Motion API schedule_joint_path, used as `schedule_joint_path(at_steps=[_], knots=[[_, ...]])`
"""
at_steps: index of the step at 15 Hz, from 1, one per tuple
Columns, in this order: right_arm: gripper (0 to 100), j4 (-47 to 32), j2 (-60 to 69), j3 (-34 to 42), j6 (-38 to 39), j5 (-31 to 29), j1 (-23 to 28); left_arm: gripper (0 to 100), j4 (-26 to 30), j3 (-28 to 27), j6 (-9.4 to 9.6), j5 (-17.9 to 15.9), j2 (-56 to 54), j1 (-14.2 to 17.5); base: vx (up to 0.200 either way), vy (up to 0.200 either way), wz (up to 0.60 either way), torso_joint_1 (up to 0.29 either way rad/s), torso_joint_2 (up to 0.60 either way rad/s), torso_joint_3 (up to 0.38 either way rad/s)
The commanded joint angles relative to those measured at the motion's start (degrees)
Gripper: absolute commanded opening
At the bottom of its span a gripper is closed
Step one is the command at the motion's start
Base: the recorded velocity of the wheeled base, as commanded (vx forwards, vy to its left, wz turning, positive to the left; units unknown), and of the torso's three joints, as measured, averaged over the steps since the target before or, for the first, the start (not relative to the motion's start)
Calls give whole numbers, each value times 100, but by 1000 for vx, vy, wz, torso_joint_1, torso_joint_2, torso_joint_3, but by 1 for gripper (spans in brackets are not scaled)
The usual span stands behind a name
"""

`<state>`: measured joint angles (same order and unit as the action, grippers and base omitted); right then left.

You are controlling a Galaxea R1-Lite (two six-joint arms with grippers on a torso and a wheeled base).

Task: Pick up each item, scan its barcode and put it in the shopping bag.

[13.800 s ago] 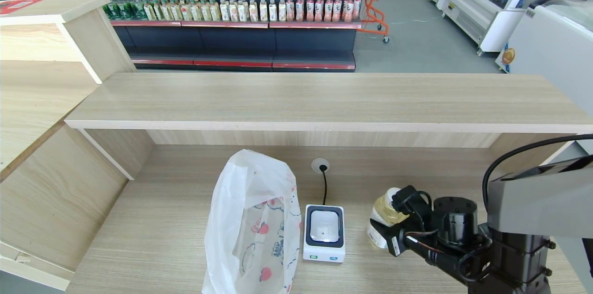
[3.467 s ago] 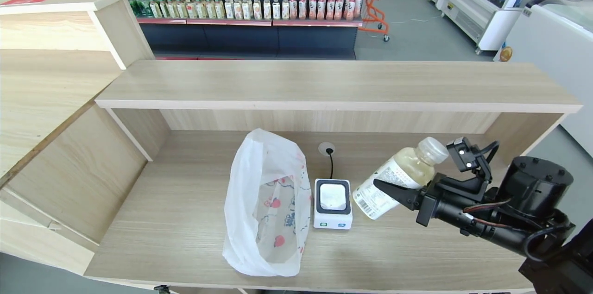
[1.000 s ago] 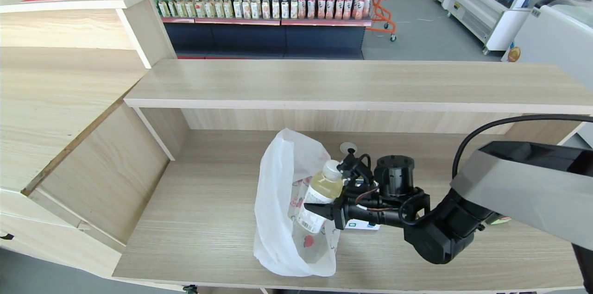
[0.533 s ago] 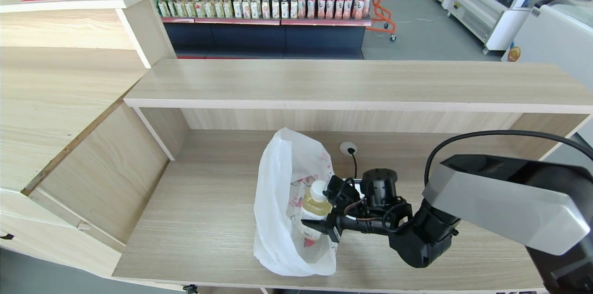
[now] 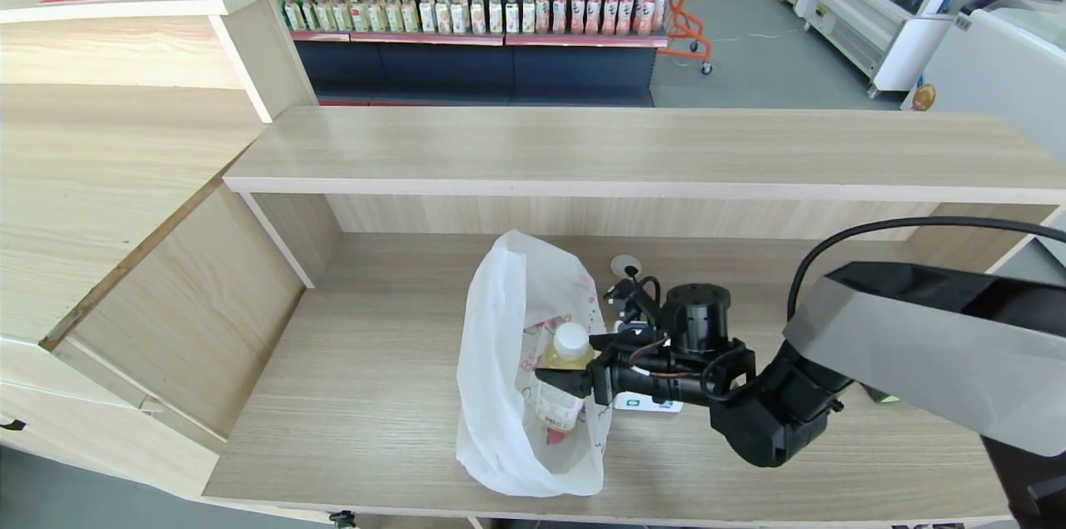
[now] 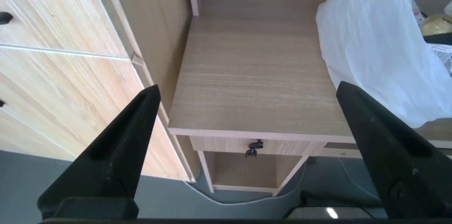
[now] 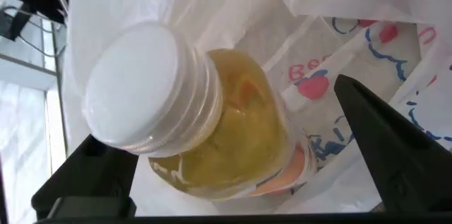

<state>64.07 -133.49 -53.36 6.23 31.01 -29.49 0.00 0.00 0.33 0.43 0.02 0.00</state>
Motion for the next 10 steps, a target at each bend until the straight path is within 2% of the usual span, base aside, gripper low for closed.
schedule_joint_path(at_steps=[1,2,5,8,10], knots=[[100,-44,631,141,625,-16,101,100,0,0,2,1,-2,0,0,0,0,0,0,0],[100,-70,833,300,942,-8,189,100,0,0,2,1,-2,0,0,0,0,0,0,0],[100,-229,1387,651,1179,-16,303,100,0,0,2,1,-2,0,0,0,0,0,0,0],[100,-308,2160,1398,1240,-8,769,100,0,0,2,1,-2,0,0,0,0,0,0,0],[100,-334,2450,1565,1196,-16,1182,100,0,0,2,1,-2,0,0,0,0,0,0,0]])
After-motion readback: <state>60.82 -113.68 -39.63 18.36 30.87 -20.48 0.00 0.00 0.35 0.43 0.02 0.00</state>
